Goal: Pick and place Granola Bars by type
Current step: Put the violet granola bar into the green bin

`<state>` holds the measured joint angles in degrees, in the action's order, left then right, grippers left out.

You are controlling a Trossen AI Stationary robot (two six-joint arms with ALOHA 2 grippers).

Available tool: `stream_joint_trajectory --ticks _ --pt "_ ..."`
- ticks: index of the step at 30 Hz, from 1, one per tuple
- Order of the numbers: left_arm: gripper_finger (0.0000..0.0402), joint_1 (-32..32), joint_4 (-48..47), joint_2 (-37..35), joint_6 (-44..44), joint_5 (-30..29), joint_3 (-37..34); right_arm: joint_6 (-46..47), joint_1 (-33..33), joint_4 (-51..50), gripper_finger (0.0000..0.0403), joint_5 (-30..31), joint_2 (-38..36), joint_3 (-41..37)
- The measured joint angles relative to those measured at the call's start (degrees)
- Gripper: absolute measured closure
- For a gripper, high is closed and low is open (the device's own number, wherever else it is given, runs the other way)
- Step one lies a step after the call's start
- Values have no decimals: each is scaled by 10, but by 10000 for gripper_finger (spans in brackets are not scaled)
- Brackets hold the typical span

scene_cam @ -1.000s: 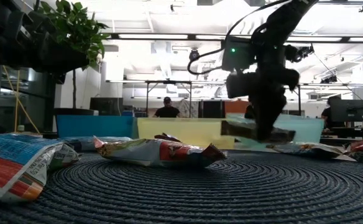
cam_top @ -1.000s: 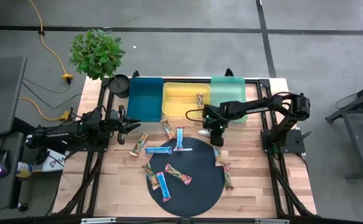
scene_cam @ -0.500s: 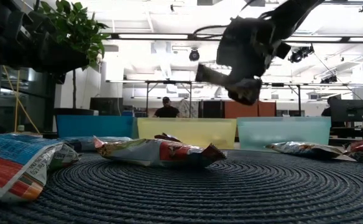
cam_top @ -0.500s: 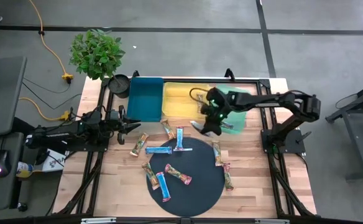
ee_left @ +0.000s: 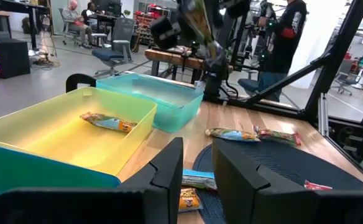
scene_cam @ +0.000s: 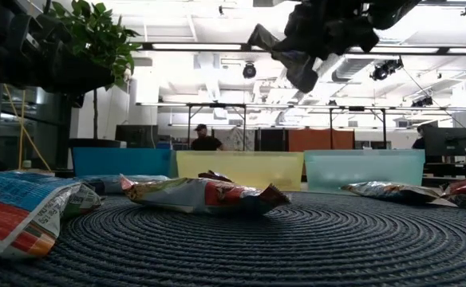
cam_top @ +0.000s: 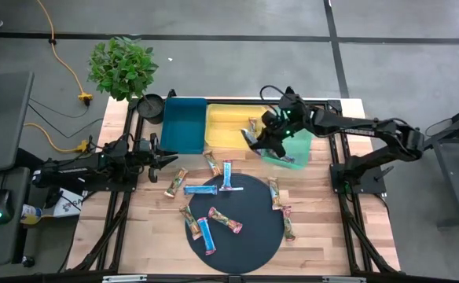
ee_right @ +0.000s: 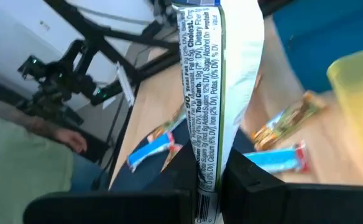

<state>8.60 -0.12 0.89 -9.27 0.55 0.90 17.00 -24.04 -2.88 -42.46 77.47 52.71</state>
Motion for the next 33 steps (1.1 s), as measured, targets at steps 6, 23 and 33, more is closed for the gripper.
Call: stream_joint_trajectory --ticks 6,23,33 --pt "319 0 0 0 0 0 0 -4 -11 -9 374 44 -31 0" --pt "319 0 0 0 0 0 0 28 -53 -213 380 382 -105 1" --pt "319 0 0 0 0 0 0 46 -64 -359 381 500 -107 1"
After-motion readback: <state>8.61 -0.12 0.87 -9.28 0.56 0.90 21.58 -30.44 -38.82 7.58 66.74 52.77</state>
